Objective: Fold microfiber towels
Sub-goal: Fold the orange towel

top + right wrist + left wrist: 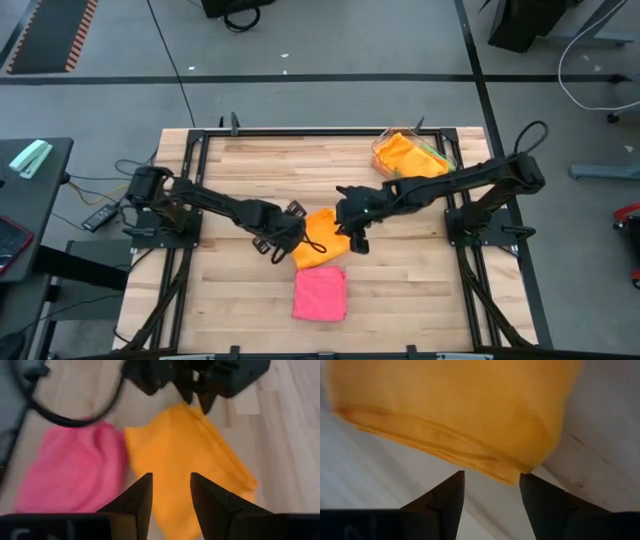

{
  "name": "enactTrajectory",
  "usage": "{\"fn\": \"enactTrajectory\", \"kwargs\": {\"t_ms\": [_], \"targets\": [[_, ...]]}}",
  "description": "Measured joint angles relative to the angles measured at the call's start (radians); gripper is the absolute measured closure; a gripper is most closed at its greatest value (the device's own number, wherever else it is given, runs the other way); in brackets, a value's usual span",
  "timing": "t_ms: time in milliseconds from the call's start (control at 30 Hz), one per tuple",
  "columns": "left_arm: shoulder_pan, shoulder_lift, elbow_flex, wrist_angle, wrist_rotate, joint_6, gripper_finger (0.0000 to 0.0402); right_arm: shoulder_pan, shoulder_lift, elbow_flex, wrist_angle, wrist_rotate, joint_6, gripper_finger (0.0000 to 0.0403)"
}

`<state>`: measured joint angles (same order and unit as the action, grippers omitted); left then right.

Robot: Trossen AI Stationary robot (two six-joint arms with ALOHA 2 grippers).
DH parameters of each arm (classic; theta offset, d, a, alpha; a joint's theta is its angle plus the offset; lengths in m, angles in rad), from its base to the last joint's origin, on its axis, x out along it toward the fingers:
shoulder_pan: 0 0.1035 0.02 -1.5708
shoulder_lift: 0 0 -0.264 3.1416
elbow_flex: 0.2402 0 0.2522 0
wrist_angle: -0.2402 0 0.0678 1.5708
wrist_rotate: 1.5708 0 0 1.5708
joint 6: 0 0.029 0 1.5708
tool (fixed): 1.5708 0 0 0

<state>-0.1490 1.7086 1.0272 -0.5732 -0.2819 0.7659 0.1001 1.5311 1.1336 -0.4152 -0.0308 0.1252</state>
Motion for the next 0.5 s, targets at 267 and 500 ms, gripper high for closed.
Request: {"fn": "enactTrajectory", "kwargs": {"t_ms": [267, 500], "targets": [[0.008, 0.042, -0.032, 0.012, 0.062, 0.154, 0.0201, 0.095, -0.04, 0.001, 0.021, 0.096, 0.174, 0.0276], [0.007, 0.043, -0.072, 0.096, 0.065, 0.267, 0.0215, 0.146, -0.063, 0.001, 0.036, 0.178, 0.273, 0.0288]]}}
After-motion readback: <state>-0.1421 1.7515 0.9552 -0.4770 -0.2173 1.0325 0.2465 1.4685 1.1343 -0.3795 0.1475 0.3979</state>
